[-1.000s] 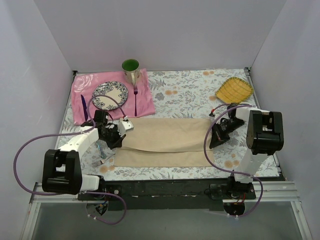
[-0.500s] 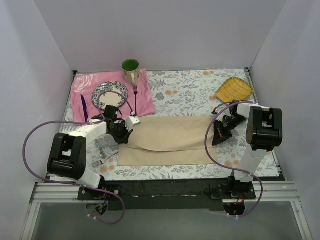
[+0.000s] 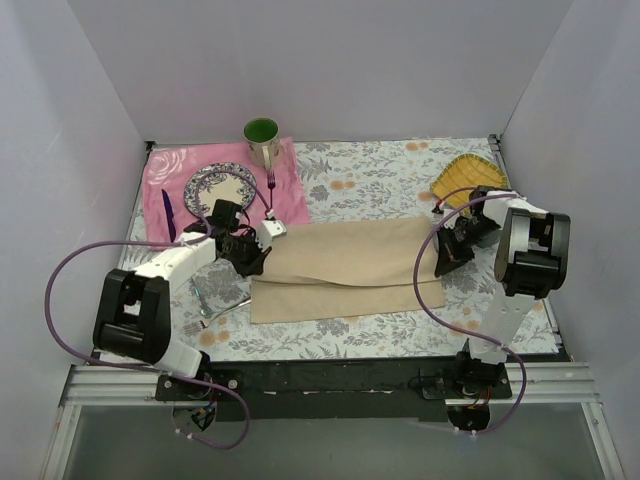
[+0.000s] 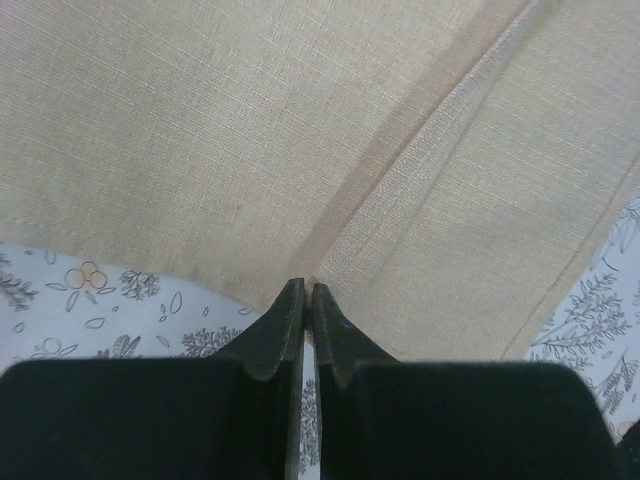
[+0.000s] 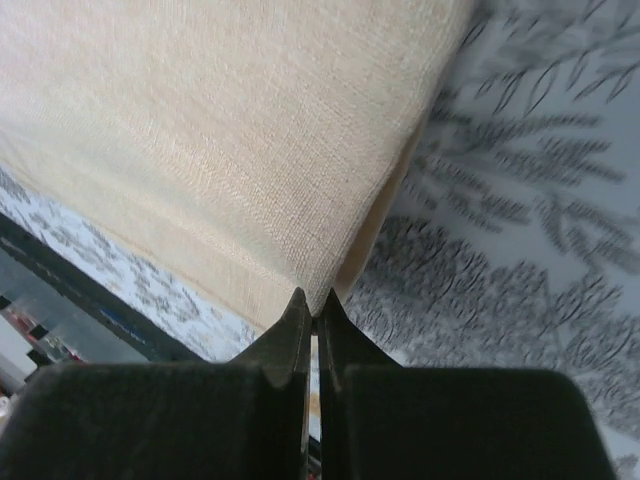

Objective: Fold the napkin into a case and place the utensils inside
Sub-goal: Fold and flatten the napkin at the center of the board.

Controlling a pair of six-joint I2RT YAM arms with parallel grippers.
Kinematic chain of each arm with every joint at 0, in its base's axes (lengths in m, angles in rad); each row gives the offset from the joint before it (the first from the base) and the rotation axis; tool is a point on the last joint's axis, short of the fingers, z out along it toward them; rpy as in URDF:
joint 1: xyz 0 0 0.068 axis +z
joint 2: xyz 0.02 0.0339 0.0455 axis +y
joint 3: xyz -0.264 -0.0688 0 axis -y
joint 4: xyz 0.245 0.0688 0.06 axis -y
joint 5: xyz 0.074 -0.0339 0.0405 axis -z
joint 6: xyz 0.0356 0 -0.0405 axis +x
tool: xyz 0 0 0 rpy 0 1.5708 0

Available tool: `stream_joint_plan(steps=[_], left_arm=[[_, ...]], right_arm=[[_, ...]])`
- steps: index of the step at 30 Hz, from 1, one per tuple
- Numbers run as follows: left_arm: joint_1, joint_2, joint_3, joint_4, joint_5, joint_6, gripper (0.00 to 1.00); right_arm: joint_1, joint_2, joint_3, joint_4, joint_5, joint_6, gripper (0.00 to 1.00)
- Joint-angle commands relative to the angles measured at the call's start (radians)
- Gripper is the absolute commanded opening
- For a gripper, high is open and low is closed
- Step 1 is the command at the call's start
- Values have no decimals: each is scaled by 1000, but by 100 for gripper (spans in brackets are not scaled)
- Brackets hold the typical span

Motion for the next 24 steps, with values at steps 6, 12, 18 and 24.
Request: stream_joint_plan(steps=[6,12,18,24], left_arm=[[1,-209,18,-251,52,131,0],[-1,-217,-52,-202,21,119,0],[-4,-183,-91,-139,23,87,0],[-24,-178,-152,-107,9,92,0]], right_arm=[[1,-145,-123,-163,72,-155,1],[25,-105,-139,-136,63,-123,1],[27,-65,-125,-108,61,-82,1],[27,-64,-148,-85,78,-77,1]])
